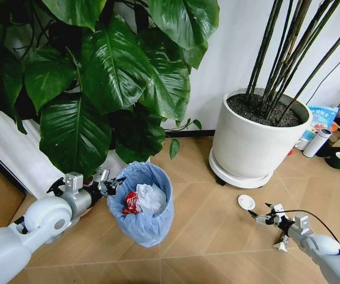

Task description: Pick up the trash bin and place the garbage on the floor into it.

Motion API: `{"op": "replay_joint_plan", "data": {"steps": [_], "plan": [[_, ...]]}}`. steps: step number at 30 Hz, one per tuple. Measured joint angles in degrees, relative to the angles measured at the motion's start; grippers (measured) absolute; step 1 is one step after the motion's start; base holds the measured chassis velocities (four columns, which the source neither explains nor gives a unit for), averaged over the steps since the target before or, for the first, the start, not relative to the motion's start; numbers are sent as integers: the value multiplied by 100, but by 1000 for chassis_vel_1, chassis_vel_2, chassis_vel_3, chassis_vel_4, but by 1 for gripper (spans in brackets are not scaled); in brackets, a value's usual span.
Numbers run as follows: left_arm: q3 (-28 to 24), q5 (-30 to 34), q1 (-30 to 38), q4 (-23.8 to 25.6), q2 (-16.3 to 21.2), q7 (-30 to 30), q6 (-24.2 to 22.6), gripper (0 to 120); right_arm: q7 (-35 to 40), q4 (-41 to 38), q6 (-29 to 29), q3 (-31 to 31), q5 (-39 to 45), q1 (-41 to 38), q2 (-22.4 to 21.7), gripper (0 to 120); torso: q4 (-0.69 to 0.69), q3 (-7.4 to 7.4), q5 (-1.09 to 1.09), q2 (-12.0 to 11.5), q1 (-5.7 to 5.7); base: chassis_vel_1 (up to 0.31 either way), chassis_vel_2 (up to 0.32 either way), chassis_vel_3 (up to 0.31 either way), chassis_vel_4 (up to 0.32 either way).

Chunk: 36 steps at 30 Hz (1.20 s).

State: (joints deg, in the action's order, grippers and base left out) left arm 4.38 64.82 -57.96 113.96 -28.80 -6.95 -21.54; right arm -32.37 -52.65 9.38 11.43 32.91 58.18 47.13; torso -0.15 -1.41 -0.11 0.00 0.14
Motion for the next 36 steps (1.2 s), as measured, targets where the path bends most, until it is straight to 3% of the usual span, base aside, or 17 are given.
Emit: {"op": "replay_joint_plan", "data": {"steps": [26,36], "plan": [[24,-44,7,-19,-61,5,12,0,-375,965,38,-1028,-54,-1095,2,100,0,0,0,0,0,0,0,0,0],[67,-53,-35,68,18,-18,16,0,-643,1174,-108,-1475,571,-1552,83,100,1,0,-1,0,0,0,0,0,0]]}}
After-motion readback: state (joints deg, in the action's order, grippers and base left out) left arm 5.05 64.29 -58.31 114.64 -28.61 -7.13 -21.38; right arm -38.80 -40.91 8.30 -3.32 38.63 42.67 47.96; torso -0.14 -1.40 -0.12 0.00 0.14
